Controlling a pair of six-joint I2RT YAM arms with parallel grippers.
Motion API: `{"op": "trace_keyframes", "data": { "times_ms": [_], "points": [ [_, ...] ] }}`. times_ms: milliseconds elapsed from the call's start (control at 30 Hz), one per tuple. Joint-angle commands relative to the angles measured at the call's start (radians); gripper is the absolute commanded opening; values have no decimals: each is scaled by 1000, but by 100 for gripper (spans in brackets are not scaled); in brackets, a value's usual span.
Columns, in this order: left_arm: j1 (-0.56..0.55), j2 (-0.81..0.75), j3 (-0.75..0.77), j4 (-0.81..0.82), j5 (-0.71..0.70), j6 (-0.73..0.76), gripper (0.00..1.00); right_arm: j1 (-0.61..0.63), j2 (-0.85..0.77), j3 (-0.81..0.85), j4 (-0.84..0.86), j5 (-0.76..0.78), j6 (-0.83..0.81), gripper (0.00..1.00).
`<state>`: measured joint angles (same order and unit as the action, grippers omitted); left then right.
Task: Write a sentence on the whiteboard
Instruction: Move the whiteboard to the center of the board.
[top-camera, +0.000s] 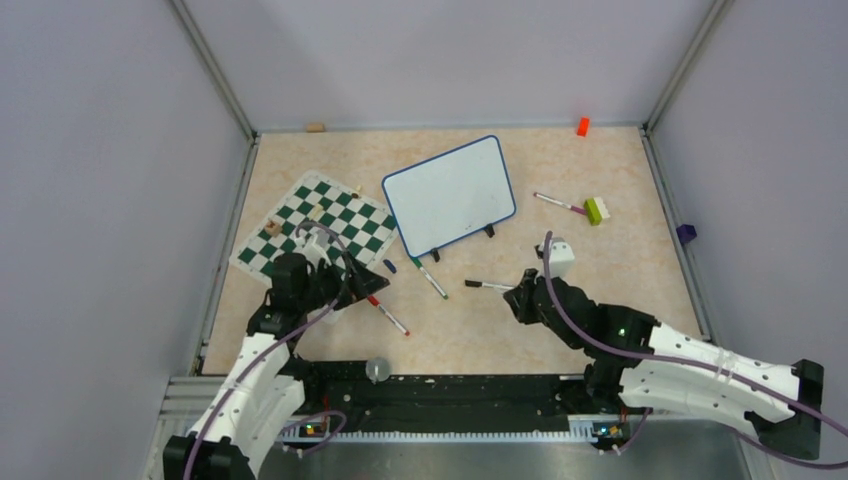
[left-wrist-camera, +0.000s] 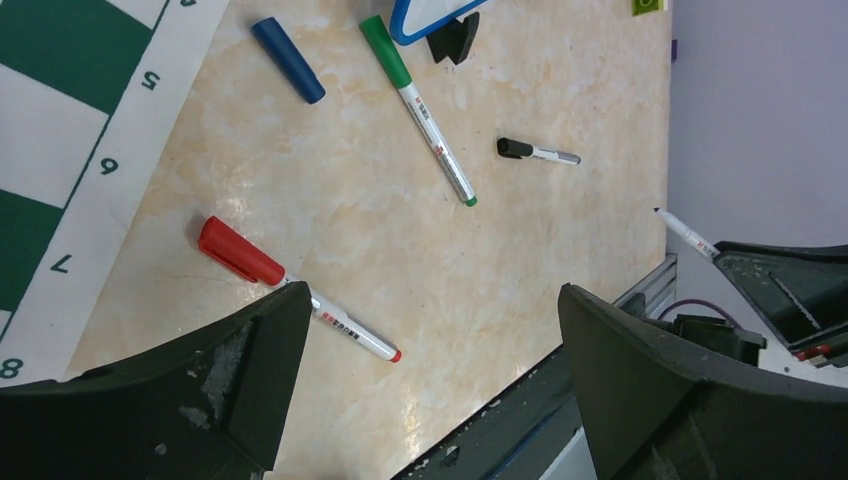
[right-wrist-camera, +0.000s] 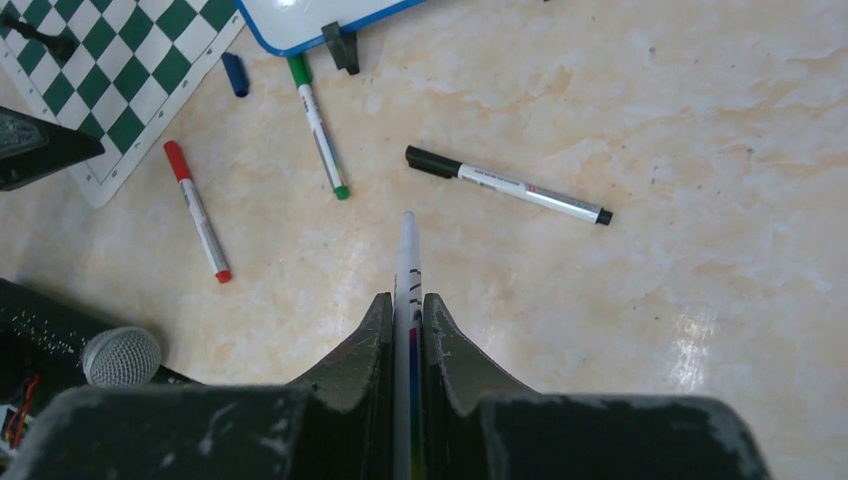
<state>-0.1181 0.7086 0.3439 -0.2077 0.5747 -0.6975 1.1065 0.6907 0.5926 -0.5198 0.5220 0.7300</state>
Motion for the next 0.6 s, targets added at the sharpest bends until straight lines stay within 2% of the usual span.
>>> {"op": "trace_keyframes", "data": {
  "times_ms": [0,233,400,567],
  "points": [
    [-42,-24,4,102,-61,61,99,-14,0,-8,110,108,-60,0],
    [-98,-2,-38,299,-91,72,98,-15,62,-4,186,122,-139,0],
    [-137,42,-39,336,-152,117,97,-14,66,-42,277,105,-170,0],
    [-140,79,-42,402,-164,188,98,-14,92,-31,293,104,-193,0]
  ]
}}
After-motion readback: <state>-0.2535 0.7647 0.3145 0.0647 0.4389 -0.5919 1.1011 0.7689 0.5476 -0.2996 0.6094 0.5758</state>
